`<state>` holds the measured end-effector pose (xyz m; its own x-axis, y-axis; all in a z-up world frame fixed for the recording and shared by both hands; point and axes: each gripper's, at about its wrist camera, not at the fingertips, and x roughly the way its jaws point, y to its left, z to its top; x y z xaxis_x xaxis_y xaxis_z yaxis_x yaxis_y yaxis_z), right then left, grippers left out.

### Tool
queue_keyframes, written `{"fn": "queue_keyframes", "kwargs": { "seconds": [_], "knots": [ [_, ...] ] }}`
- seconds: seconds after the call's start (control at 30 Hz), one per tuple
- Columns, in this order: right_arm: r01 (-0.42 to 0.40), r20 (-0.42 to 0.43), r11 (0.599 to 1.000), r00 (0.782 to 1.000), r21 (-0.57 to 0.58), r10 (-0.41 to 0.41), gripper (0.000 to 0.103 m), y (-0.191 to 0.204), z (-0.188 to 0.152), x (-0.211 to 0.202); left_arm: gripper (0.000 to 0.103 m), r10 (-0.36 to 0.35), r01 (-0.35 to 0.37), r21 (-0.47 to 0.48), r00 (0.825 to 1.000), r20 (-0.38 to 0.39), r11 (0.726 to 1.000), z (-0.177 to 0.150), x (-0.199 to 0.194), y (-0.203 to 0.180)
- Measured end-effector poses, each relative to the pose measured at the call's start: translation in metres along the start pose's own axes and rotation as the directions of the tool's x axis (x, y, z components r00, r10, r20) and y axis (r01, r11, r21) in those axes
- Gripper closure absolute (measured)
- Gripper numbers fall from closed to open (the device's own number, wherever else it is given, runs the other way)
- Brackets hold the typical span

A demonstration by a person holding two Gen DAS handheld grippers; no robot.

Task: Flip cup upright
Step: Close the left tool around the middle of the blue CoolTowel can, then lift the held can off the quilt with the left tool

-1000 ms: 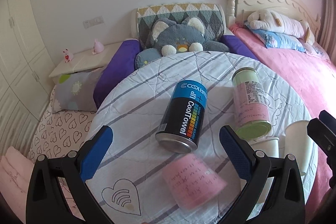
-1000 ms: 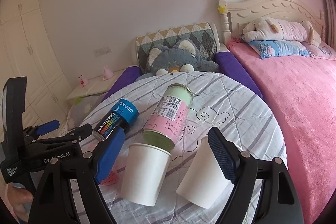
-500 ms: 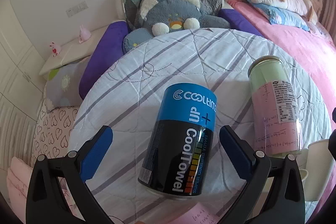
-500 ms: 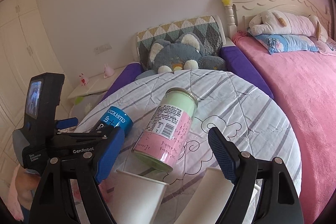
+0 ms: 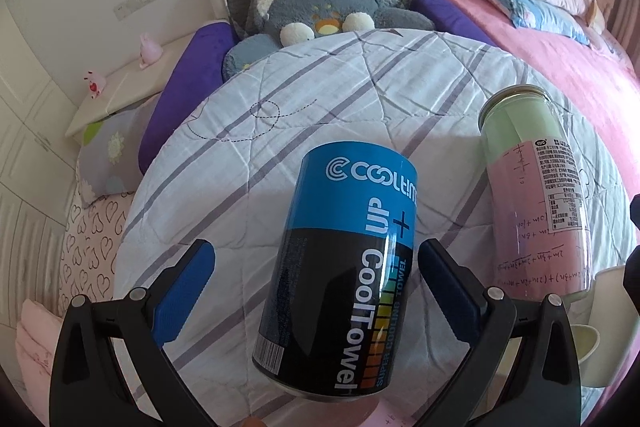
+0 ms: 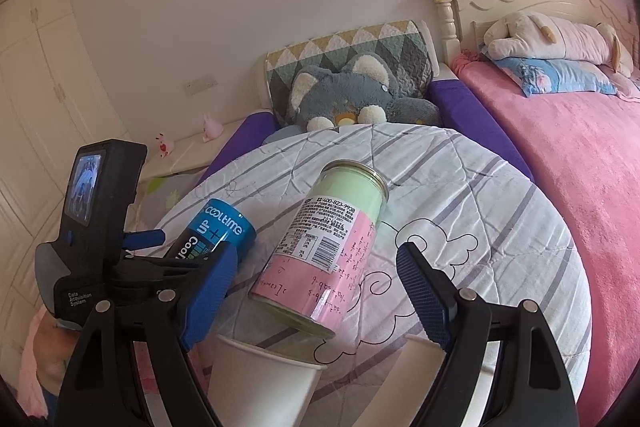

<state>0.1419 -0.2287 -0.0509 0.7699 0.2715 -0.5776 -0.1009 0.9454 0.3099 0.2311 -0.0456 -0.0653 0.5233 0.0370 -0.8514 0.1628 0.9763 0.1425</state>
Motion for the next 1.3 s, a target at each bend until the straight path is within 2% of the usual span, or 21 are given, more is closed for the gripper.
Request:
{"fn": "queue_keyframes", "kwargs": {
  "seconds": [0.27, 0.4, 0.53, 0.63, 0.73, 0.93, 1.3],
  "knots": [
    [0.008, -0.002, 1.000, 1.000, -0.002, -0.008, 0.020, 0.000, 0.000, 0.002, 0.002, -0.005, 0.005, 0.001, 1.000, 0.027, 1.000, 0.000, -0.004, -0.002],
    [0.007, -0.006, 1.000, 1.000, -0.002, -0.007, 0.020, 0.000, -0.001, 0.002, 0.015, -0.038, 0.038, 0.012, 0.999, 0.004, 0.999, -0.001, -0.002, -0.005],
    [0.007, -0.010, 1.000, 1.000, -0.002, -0.007, 0.020, 0.000, -0.001, 0.002, 0.016, -0.101, 0.101, 0.005, 0.994, -0.047, 0.995, -0.003, 0.005, -0.007],
    [0.007, -0.011, 1.000, 1.000, -0.002, -0.007, 0.020, 0.000, -0.001, 0.001, 0.017, -0.114, 0.113, -0.022, 0.992, -0.051, 0.993, -0.003, 0.006, -0.003],
    [0.008, -0.011, 1.000, 1.000, -0.001, -0.008, 0.020, 0.000, -0.001, 0.001, 0.030, -0.129, 0.127, -0.047, 0.990, -0.053, 0.991, -0.003, 0.006, 0.003],
    [0.007, -0.012, 1.000, 1.000, 0.002, -0.007, 0.020, -0.002, -0.001, 0.002, 0.030, -0.147, 0.144, -0.071, 0.988, -0.039, 0.987, -0.006, 0.003, 0.006],
    [0.004, -0.016, 1.000, 1.000, -0.006, -0.004, 0.020, -0.001, -0.004, 0.002, 0.031, -0.159, 0.163, -0.108, 0.986, 0.043, 0.981, -0.002, -0.011, 0.015]
  ]
}}
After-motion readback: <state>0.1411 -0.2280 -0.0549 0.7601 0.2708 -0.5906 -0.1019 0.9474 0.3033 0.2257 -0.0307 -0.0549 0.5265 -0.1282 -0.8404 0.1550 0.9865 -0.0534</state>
